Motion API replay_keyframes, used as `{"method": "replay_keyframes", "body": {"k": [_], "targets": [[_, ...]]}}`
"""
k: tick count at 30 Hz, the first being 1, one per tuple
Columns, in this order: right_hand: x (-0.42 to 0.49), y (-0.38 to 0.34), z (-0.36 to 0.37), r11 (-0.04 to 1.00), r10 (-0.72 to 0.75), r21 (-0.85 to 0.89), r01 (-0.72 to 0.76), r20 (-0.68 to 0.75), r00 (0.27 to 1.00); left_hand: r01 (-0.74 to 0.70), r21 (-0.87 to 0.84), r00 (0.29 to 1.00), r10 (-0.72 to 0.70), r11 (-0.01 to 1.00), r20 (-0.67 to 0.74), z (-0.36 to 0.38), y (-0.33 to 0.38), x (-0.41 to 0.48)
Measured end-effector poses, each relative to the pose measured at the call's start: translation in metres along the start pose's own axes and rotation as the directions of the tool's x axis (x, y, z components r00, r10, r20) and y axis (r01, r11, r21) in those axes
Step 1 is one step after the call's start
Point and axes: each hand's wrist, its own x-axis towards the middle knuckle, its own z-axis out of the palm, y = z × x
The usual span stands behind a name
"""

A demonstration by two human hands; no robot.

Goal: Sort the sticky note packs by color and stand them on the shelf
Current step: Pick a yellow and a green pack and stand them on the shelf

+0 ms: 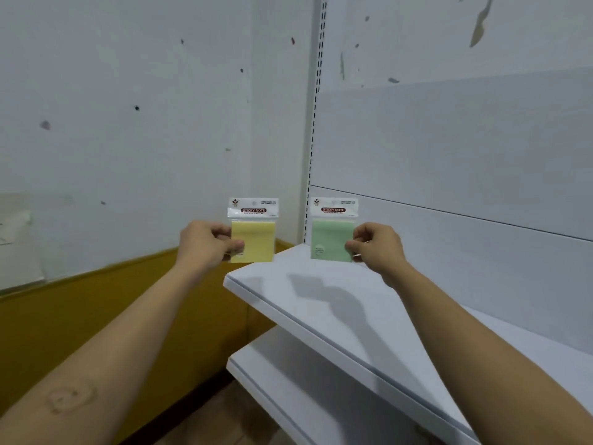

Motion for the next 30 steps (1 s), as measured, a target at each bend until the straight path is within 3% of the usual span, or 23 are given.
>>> {"method": "replay_keyframes", "body": {"k": [13, 22, 30], "targets": [[0.077, 0.035, 0.065, 0.997, 0.071, 0.009, -0.071, -0.031, 0.997, 0.041, -0.003, 0.998, -0.040, 0.999, 0.048, 0.035, -0.045, 0.085], [0.167, 0.113, 0.068, 0.978, 0.205, 0.083, -0.190, -0.266, 0.942, 0.004, 0.081, 0.987, -0.017, 0.997, 0.162, 0.127, -0.071, 0.180], [0.197, 0.168, 0.073, 0.954, 0.295, 0.057, -0.293, -0.325, 0.898, 0.008, 0.128, 0.966, -0.041, 0.992, 0.254, 0.205, -0.109, 0.234]]}}
